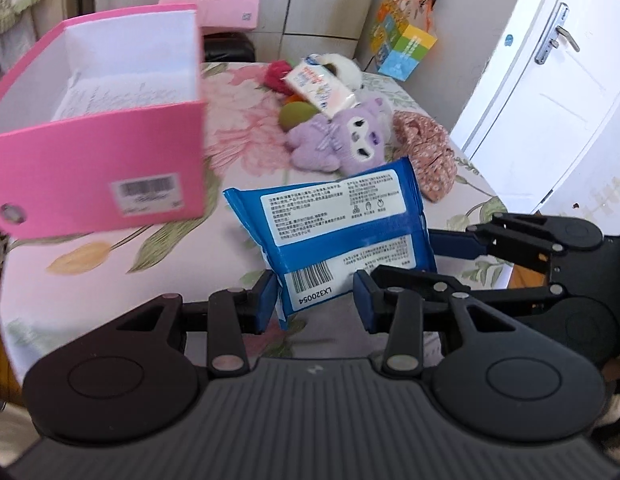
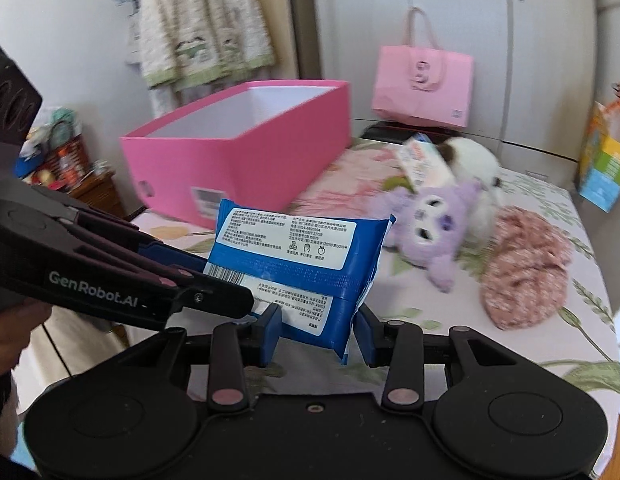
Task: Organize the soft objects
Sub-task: 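Lift the blue pack and carry it over the pink shoebox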
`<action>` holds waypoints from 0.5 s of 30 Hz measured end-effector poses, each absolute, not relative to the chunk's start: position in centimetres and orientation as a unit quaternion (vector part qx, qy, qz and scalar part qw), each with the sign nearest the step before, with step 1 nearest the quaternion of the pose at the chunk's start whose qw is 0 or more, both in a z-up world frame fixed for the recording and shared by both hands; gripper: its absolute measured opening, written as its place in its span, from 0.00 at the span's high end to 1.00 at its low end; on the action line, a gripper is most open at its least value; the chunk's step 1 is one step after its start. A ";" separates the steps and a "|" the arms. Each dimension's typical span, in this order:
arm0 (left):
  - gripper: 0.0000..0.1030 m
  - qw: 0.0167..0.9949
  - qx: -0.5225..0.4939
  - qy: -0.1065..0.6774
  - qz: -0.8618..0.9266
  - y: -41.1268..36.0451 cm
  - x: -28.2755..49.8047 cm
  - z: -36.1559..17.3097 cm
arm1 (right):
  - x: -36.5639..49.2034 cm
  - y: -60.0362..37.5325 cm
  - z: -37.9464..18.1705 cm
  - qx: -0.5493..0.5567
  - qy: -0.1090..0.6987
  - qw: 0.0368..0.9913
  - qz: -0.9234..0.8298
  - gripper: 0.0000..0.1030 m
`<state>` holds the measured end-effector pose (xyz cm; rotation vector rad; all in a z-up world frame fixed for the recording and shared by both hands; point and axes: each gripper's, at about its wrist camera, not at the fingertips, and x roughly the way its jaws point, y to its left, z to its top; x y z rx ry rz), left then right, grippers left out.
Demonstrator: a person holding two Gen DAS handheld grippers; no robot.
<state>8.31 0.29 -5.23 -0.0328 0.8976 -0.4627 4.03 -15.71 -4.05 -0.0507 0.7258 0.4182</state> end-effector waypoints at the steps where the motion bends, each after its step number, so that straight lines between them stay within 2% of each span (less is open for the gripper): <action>1: 0.61 0.875 -0.015 0.433 -0.215 0.9 7.9 -4.9 | 3.9 -15.1 -3.8 -0.030 0.352 0.911 0.212 0.55; 15: 0.61 0.885 -0.030 0.439 -0.151 8.3 5.1 -1.0 | 3.9 -8.1 0.4 -0.068 0.323 0.888 0.321 0.55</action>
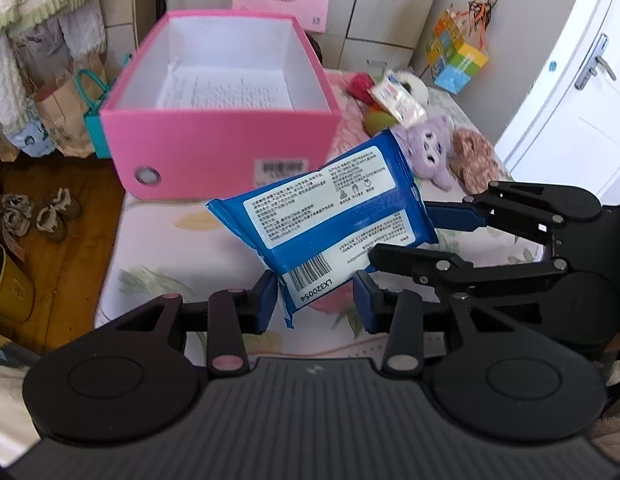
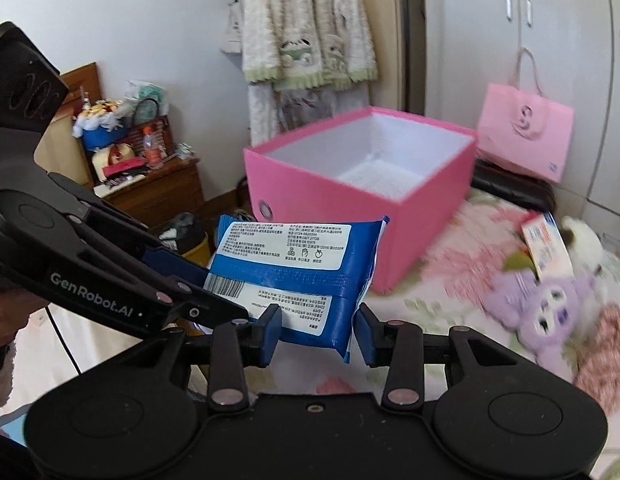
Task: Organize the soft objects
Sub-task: 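Lift the blue pack and carry it over the pink shoebox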
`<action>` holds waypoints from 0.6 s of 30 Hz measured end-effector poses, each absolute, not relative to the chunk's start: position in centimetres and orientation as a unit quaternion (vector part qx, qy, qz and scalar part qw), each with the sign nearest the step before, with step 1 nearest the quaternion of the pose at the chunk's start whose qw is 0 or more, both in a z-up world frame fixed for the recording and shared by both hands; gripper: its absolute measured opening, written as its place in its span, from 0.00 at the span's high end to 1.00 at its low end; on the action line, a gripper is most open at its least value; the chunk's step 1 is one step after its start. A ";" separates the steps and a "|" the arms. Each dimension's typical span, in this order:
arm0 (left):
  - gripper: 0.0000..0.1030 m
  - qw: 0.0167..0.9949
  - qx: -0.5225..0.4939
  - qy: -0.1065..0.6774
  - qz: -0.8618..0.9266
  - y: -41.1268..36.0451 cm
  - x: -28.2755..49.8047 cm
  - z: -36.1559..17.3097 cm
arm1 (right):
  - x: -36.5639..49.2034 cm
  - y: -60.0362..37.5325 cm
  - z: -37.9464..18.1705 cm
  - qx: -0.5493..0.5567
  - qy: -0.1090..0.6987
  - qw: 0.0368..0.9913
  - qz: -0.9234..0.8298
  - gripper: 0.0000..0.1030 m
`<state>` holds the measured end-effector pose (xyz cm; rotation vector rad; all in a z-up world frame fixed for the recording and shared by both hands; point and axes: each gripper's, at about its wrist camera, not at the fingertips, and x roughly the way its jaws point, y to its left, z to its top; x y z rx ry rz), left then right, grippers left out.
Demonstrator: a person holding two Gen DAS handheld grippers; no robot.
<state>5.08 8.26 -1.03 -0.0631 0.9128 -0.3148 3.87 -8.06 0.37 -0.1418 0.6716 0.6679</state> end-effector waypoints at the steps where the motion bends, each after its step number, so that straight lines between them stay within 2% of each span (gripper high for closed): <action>1: 0.61 0.888 -0.031 0.434 -0.151 8.6 5.3 -0.6 | 4.2 -7.8 0.8 -0.068 0.319 0.888 0.323 0.54; 11: 0.61 0.912 -0.026 0.377 -0.157 10.9 11.0 2.9 | 10.0 -6.0 4.1 -0.060 0.270 0.909 0.312 0.54; 18: 0.62 0.913 -0.030 0.372 -0.167 12.1 17.6 3.7 | 16.1 -5.4 4.9 -0.050 0.268 0.915 0.298 0.54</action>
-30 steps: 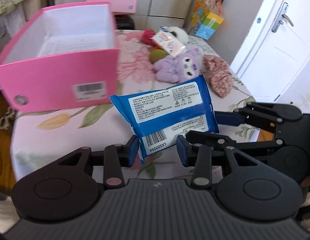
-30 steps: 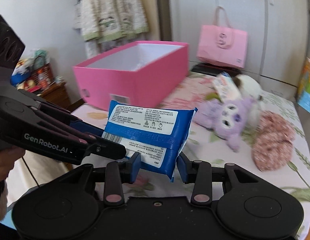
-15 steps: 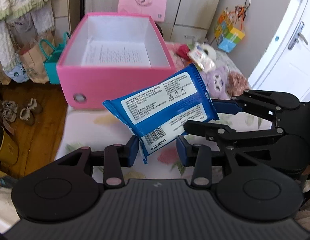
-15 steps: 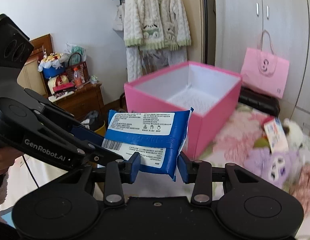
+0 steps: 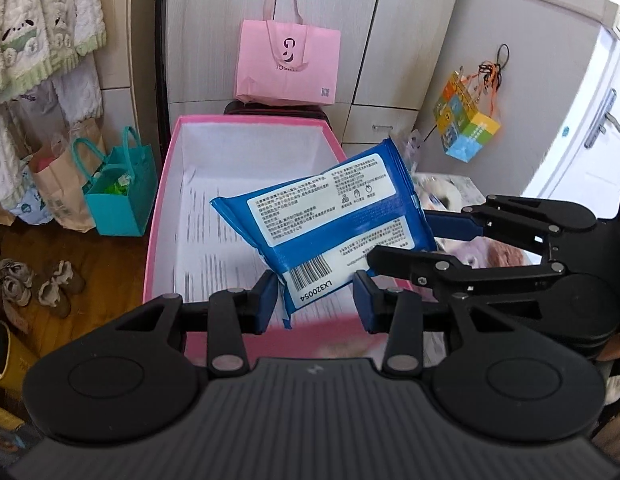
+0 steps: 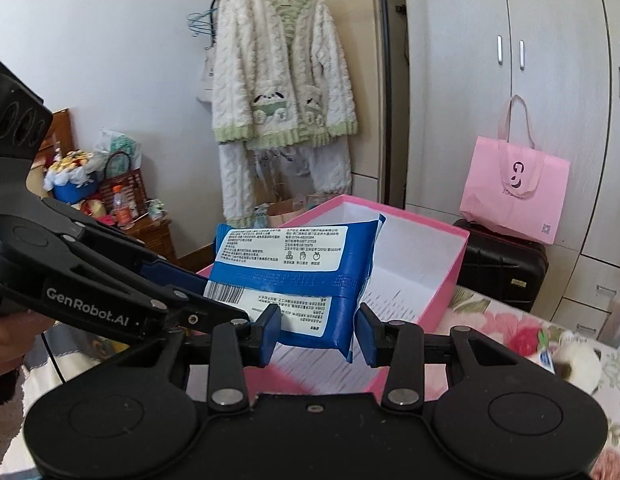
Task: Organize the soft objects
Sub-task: 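Lift the blue pack and carry it over the pink shoebox, then open both grippers to drop the blue pack into the shoebox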
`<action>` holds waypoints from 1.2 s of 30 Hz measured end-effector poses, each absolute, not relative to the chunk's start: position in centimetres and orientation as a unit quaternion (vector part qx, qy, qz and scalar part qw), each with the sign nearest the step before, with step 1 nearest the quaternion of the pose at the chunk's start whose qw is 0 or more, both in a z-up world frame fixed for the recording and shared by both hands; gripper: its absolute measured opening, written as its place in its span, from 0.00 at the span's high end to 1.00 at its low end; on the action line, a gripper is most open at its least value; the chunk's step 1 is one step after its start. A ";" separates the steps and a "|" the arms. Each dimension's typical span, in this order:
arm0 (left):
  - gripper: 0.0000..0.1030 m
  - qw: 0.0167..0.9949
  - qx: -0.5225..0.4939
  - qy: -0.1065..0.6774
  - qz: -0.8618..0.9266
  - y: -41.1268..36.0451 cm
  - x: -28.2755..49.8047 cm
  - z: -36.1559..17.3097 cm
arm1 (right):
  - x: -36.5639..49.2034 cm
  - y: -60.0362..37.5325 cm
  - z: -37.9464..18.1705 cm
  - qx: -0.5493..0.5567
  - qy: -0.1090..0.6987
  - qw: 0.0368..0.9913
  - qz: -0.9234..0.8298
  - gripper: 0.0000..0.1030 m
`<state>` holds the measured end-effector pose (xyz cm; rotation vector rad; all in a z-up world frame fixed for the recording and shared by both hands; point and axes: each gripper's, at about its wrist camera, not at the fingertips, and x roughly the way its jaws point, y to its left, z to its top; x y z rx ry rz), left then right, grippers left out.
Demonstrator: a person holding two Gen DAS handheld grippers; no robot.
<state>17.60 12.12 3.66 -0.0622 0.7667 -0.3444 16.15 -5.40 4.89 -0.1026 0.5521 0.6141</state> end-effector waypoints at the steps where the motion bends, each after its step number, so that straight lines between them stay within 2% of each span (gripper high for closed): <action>1: 0.62 0.911 -0.034 0.374 -0.169 12.4 18.5 3.6 | 17.2 -5.3 4.9 -0.050 0.271 0.914 0.296 0.54; 13: 0.63 0.903 -0.116 0.387 -0.148 14.9 26.2 0.9 | 26.2 -4.0 3.2 -0.043 0.321 0.905 0.277 0.55; 25: 0.63 0.886 -0.114 0.432 -0.126 14.7 29.3 -1.6 | 28.8 -2.5 0.9 -0.080 0.349 0.895 0.264 0.55; 28: 0.57 0.888 -0.105 0.433 -0.111 14.4 29.8 -2.0 | 29.3 -2.1 0.5 -0.090 0.361 0.893 0.252 0.53; 29: 0.52 0.891 -0.098 0.431 -0.104 14.4 29.7 -2.0 | 29.4 -2.0 0.5 -0.091 0.363 0.893 0.251 0.51; 32: 0.41 0.908 -0.064 0.406 -0.085 14.1 28.6 -1.2 | 28.6 -2.0 0.8 -0.103 0.359 0.892 0.255 0.41; 33: 0.39 0.912 -0.054 0.398 -0.081 14.0 28.1 -0.8 | 28.3 -2.1 0.9 -0.107 0.356 0.892 0.255 0.37; 36: 0.37 0.921 -0.027 0.380 -0.078 13.8 26.6 0.4 | 27.3 -2.4 1.4 -0.113 0.355 0.892 0.258 0.37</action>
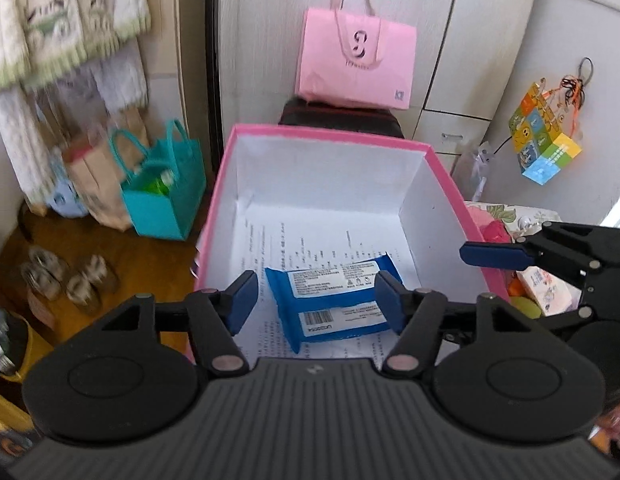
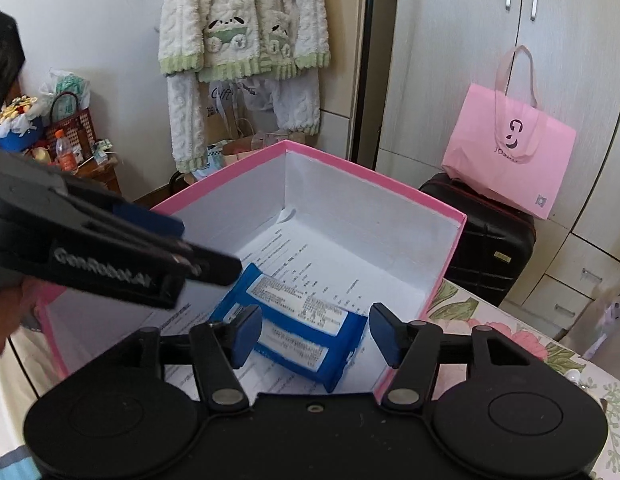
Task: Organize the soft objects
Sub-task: 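Open both grippers to drop the blue pack into the shoebox, then grasp the white tissue pack with the left gripper while the right grasps the pink scrunchie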
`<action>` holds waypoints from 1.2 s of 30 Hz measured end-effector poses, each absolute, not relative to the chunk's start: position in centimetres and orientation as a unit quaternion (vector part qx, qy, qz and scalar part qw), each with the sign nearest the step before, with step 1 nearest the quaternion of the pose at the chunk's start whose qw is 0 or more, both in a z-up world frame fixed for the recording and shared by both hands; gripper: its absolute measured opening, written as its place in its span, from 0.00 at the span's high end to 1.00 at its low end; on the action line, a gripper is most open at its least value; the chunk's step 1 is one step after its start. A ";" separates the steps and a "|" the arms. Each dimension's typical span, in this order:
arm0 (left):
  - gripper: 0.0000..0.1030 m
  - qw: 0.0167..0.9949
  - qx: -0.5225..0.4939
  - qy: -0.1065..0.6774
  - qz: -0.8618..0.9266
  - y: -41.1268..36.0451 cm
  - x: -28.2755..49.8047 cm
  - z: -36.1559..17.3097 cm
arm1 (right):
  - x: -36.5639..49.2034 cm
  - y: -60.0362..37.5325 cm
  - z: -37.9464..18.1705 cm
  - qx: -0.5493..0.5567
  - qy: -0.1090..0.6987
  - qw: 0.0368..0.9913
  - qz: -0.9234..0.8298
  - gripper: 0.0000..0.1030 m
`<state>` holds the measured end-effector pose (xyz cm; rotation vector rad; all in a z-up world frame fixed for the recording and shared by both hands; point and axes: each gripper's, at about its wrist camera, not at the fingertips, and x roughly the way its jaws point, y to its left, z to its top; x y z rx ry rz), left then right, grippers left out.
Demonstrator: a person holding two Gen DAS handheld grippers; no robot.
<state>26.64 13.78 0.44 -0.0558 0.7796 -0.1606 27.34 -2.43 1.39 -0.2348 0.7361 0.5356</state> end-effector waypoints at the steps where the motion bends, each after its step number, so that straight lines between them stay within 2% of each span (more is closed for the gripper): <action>1: 0.36 0.923 -0.020 0.376 -0.080 13.7 26.0 1.0 | 27.1 -2.7 1.6 -0.111 0.355 0.891 0.261 0.37; 5: 0.30 0.922 -0.008 0.374 -0.097 13.5 24.1 2.4 | 25.6 -3.4 2.8 -0.117 0.344 0.893 0.265 0.37; 12: 0.29 0.914 -0.007 0.378 -0.145 12.3 20.7 4.3 | 22.1 -5.6 4.8 -0.110 0.328 0.895 0.283 0.33; 23: 0.27 0.920 0.032 0.330 -0.210 8.2 13.8 6.9 | 15.4 -14.7 8.1 -0.079 0.311 0.908 0.268 0.29; 36: 0.27 0.893 0.098 0.314 -0.307 -0.3 10.4 5.8 | 10.8 -26.3 6.7 -0.017 0.309 0.932 0.190 0.26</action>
